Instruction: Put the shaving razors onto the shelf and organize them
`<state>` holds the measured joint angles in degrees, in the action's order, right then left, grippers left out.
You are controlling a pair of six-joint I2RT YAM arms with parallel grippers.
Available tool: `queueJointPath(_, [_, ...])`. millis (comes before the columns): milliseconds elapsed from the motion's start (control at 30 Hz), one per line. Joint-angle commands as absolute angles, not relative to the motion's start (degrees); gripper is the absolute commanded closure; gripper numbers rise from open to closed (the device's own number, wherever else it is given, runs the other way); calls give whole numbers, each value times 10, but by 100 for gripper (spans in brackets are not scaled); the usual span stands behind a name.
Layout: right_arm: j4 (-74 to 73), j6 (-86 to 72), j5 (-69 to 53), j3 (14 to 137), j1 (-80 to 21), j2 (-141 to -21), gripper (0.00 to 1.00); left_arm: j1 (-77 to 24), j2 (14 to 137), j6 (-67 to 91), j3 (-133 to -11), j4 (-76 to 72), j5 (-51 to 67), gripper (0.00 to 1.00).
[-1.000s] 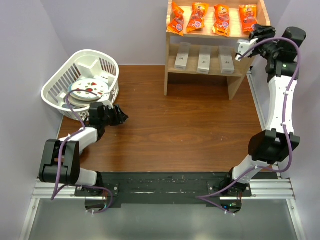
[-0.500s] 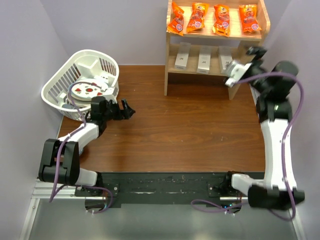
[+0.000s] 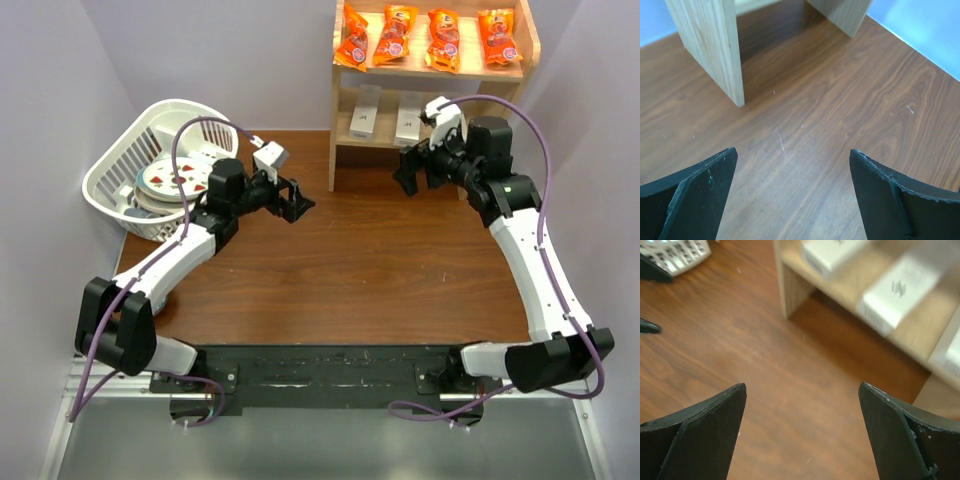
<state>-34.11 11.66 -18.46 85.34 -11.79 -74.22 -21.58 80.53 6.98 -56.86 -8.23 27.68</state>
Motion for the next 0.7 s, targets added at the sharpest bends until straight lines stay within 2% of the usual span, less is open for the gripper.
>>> queueJointPath(0, [-391, 16, -84, 884, -121, -706, 1, -222, 808, 46, -623, -68, 254, 0])
queueJointPath(233, [-504, -16, -11, 962, -123, -732, 1, -223, 811, -17, -658, -17, 239, 0])
queueJointPath(667, [-477, -19, 62, 975, -123, -730, 1, -223, 809, -89, -737, 98, 179, 0])
